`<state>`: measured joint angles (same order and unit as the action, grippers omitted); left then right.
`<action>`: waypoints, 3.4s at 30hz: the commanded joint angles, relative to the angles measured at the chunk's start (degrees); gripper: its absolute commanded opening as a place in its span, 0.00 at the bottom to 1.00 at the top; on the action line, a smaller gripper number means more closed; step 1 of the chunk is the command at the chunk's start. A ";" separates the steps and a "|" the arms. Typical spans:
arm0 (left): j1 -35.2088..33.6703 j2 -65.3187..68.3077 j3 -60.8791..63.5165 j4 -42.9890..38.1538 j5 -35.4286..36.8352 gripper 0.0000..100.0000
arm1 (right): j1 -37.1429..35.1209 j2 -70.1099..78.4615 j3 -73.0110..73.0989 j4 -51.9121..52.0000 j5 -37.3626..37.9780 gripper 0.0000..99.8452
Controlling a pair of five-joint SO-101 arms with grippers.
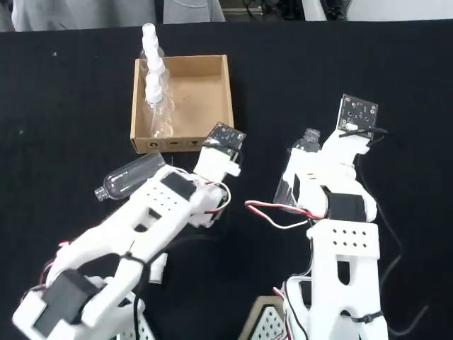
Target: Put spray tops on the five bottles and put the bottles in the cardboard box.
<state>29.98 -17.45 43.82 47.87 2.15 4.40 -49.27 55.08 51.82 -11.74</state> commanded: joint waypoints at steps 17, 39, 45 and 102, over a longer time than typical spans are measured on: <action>1.01 -16.44 4.00 9.41 11.52 0.03 | 0.97 -2.15 -2.24 -1.49 -0.44 0.06; -11.12 -29.27 10.33 11.52 40.35 0.03 | 0.97 -2.42 -0.40 -4.13 -0.26 0.06; -11.21 -34.99 12.88 11.87 45.27 0.03 | 0.88 -2.42 -0.04 -4.57 -0.26 0.06; -56.04 -28.22 16.04 18.90 56.35 0.03 | 0.88 -2.07 0.13 -4.75 -0.18 0.06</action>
<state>-24.88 -49.27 64.75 68.00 56.57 4.40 -49.27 55.08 48.92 -11.74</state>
